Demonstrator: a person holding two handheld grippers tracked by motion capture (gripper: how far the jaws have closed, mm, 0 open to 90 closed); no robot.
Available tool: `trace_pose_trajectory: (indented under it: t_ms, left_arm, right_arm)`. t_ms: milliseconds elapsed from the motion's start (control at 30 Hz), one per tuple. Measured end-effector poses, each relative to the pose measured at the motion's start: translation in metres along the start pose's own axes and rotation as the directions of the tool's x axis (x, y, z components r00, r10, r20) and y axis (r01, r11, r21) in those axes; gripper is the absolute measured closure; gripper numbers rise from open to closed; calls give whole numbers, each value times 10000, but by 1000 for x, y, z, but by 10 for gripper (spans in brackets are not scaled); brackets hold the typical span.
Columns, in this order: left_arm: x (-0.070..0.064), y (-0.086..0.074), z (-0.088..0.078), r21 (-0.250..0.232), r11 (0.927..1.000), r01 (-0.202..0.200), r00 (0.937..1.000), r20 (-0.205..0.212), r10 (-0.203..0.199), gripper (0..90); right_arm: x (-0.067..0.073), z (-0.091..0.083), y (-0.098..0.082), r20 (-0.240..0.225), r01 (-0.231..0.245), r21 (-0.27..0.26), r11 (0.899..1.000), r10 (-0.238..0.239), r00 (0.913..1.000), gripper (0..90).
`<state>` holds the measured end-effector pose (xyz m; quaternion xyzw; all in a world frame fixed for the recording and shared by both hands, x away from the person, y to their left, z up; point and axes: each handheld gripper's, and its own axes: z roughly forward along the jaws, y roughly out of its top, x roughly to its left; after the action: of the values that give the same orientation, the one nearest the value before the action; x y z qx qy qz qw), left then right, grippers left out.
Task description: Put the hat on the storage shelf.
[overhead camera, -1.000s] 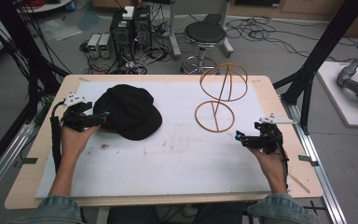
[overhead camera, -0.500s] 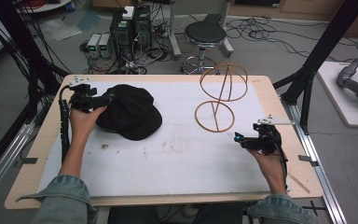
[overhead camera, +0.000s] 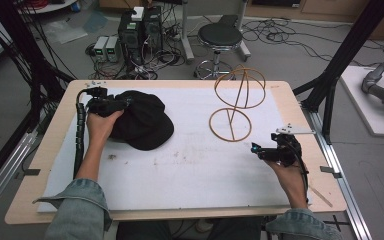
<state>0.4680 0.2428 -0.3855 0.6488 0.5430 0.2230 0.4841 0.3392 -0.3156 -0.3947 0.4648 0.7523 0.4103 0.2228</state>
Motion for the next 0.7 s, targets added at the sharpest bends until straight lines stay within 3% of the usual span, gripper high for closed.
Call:
trace_pose_trajectory:
  t_ms: [100,300,500,700]
  left_arm:
    - [0,-1,1,50,10000,26,10000,-57,-25,173]
    - [4,-3,3,439,9990,3,10000,-86,1,387]
    - [5,-3,2,769,9965,-333,9994,-101,342,596]
    - [1,-2,-1,761,9963,-398,9991,-96,406,675]
  right_arm:
    - [0,0,0,-10,-10,0,10000,10,10000,127]
    - [1,0,0,-14,-41,18,10000,41,10000,126]
    - [1,0,0,-35,-31,-30,10000,31,10000,127]
    - [1,-1,0,-39,-29,19,10000,29,10000,127]
